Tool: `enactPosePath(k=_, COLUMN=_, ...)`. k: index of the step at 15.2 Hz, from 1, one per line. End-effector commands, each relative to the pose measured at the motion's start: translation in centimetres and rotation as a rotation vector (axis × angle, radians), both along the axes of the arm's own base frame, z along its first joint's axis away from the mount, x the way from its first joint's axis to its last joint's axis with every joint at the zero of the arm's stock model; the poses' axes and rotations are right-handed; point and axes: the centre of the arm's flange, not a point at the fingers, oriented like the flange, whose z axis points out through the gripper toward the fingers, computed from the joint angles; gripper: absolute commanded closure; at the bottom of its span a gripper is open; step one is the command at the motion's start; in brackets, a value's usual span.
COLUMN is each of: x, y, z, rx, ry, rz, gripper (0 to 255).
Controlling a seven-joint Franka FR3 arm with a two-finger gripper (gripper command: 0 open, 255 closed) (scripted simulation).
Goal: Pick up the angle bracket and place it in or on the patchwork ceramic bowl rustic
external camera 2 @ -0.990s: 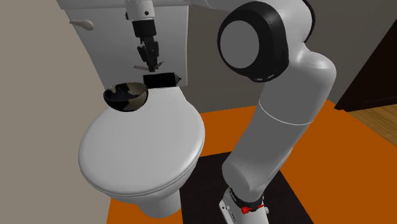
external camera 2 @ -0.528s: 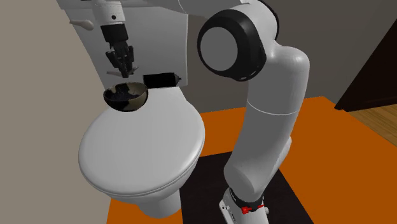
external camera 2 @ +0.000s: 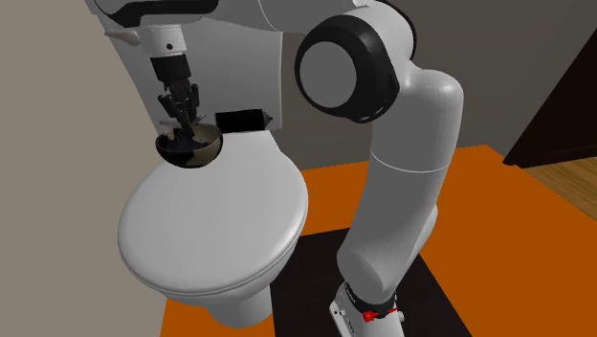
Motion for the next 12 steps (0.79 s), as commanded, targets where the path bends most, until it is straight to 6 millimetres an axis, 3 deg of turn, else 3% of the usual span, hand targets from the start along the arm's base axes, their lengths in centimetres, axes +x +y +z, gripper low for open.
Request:
enactPosePath(k=1, x=-0.19, y=0.18, z=-1.09, rx=0.000, ry=0.000, rz=0.000, gripper=255)
enactPosePath(k=3, x=-0.19, y=0.18, z=-2.08, rx=0.000, ry=0.000, rz=0.000, gripper=255)
enactPosePath(k=11, x=-0.19, y=0.18, z=-2.08, rx=0.000, ry=0.000, rz=0.000, gripper=255)
enactPosePath(k=12, x=-0.19, y=0.18, z=-2.08, rx=0.000, ry=0.000, rz=0.000, gripper=0)
